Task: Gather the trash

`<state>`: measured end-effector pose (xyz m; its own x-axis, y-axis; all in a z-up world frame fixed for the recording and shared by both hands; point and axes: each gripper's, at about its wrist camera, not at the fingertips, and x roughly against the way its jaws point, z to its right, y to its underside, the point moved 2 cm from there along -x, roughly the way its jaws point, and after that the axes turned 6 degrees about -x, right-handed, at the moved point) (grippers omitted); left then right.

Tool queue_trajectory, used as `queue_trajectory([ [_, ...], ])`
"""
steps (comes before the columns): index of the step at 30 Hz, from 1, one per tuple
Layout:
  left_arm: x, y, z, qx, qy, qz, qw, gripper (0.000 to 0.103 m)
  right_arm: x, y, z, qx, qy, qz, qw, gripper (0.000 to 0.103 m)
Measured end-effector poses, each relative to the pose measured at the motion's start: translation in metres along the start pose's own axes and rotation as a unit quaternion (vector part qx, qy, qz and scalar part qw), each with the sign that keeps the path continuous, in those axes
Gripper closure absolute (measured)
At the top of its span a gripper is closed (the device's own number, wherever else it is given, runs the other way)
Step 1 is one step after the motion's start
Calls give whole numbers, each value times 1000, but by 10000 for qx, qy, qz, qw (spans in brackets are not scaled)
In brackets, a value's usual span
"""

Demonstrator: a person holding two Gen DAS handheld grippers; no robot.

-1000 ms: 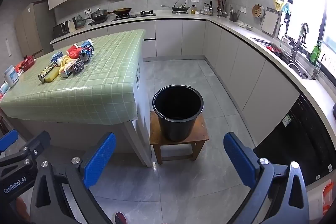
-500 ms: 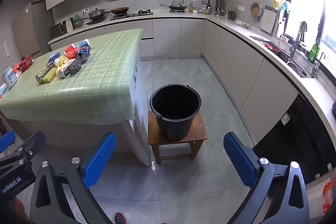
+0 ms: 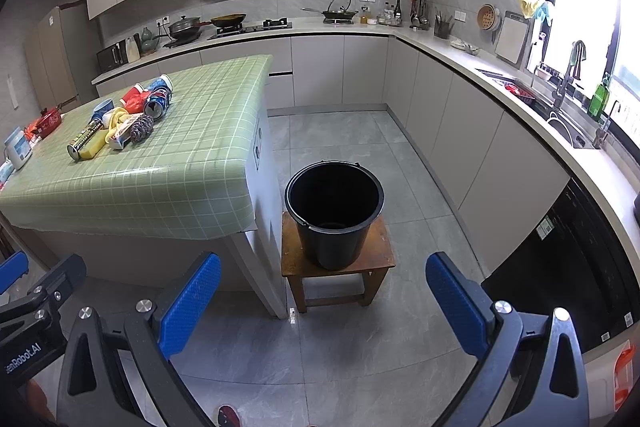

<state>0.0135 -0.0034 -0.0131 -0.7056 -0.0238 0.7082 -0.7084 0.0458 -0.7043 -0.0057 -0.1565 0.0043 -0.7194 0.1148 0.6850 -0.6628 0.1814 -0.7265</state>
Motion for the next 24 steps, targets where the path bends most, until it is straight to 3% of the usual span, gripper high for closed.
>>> queue_trajectory([
  [24,-7,-1,-6,58,-16,-90,9999,0,-5,-2,0,2,-7,-6,10000,0],
])
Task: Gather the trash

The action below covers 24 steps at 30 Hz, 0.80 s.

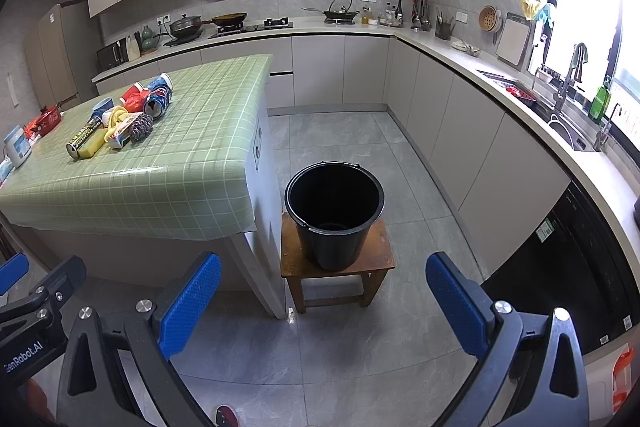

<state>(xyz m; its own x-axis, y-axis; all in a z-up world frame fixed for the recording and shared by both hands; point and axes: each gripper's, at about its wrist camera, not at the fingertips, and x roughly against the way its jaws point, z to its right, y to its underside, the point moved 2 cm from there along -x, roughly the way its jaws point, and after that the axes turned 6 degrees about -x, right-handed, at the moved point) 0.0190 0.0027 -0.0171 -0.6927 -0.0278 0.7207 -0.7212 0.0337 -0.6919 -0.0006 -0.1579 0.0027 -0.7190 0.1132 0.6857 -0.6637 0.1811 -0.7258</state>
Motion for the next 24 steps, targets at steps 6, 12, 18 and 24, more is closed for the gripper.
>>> queue_trajectory([
  [6,0,0,1,3,0,7,10000,0,0,-1,-1,22,4,0,10000,0],
  [12,-1,0,-1,10,7,-2,10000,0,1,-1,-2,26,-26,-4,10000,0],
  [18,1,-1,2,-2,5,7,10000,0,2,-1,-2,29,-49,1,10000,0],
  [24,1,0,0,-4,5,10,10000,0,3,0,-3,42,-58,22,10000,0],
])
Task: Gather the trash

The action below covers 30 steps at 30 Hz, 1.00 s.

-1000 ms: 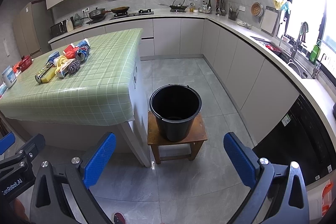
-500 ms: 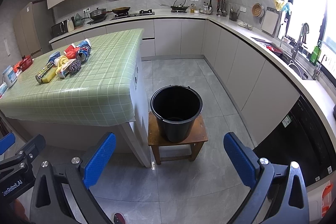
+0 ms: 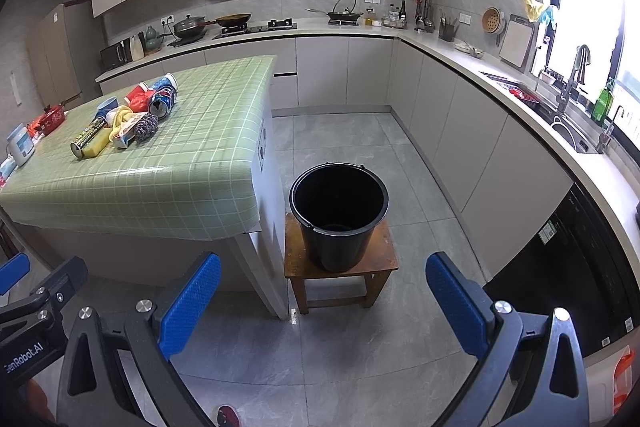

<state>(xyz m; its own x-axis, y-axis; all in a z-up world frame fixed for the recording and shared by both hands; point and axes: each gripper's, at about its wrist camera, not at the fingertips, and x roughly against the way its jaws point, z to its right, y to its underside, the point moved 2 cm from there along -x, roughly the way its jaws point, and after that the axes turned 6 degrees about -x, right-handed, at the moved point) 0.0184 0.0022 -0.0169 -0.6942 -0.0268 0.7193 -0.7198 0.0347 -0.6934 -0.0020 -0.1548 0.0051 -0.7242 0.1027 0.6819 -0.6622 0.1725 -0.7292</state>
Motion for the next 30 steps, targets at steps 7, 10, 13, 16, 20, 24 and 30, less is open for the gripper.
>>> queue_trajectory([
  [7,1,0,-2,-1,-19,19,10000,0,1,-1,0,3,-28,11,10000,0],
  [10,1,0,-4,14,-24,16,10000,0,0,-3,-3,24,-46,10,10000,0],
  [13,-1,-3,-7,30,-65,12,10000,0,-2,-5,-5,46,-75,10,10000,0],
  [16,-4,-5,-14,91,-111,10,9999,0,-5,-8,-9,86,-94,29,9999,0],
  [20,-10,-9,-33,186,-238,-4,9995,0,-9,-11,-20,156,-181,55,9997,0],
  [24,-19,-13,-62,316,-385,-40,9987,0,-16,-17,-42,212,-277,68,9994,0],
  [30,-38,-25,-119,380,-462,-67,9982,0,-26,-25,-94,184,-306,81,9993,0],
])
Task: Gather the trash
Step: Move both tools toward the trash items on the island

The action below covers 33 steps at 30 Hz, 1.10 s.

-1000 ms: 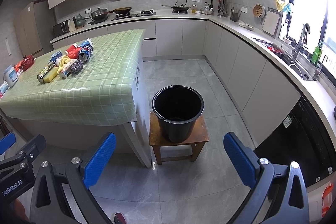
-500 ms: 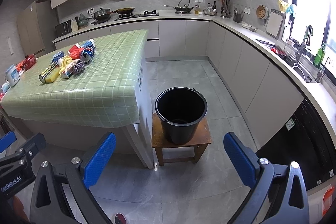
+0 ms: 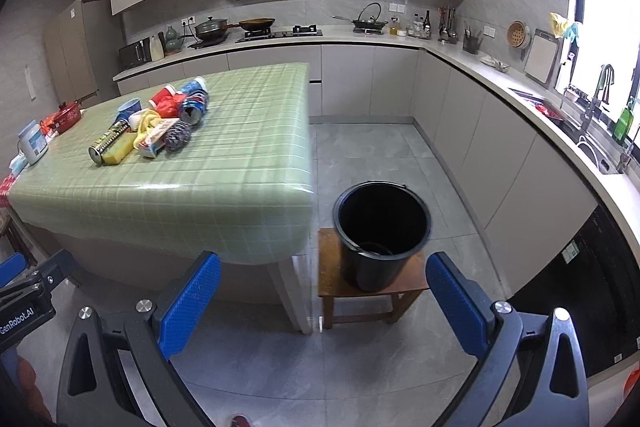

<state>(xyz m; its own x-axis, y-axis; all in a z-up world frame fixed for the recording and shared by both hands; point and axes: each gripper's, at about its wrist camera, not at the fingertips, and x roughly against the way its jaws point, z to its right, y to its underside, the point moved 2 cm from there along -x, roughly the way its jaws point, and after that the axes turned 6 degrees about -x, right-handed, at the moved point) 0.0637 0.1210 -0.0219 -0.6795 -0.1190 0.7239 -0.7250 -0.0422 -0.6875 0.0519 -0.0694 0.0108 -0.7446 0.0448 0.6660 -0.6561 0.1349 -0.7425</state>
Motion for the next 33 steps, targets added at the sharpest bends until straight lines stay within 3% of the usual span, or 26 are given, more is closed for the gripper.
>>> queue_trajectory([
  [16,-77,-56,-131,-165,-53,-27,9998,0,-52,-31,-171,-79,-212,99,9997,0],
  [29,-149,-122,-178,-52,-296,-31,9995,0,-139,-89,-255,145,-716,55,9973,0],
  [33,-176,-142,-188,-83,-268,-112,9995,0,-164,-105,-276,190,-699,3,9974,1],
])
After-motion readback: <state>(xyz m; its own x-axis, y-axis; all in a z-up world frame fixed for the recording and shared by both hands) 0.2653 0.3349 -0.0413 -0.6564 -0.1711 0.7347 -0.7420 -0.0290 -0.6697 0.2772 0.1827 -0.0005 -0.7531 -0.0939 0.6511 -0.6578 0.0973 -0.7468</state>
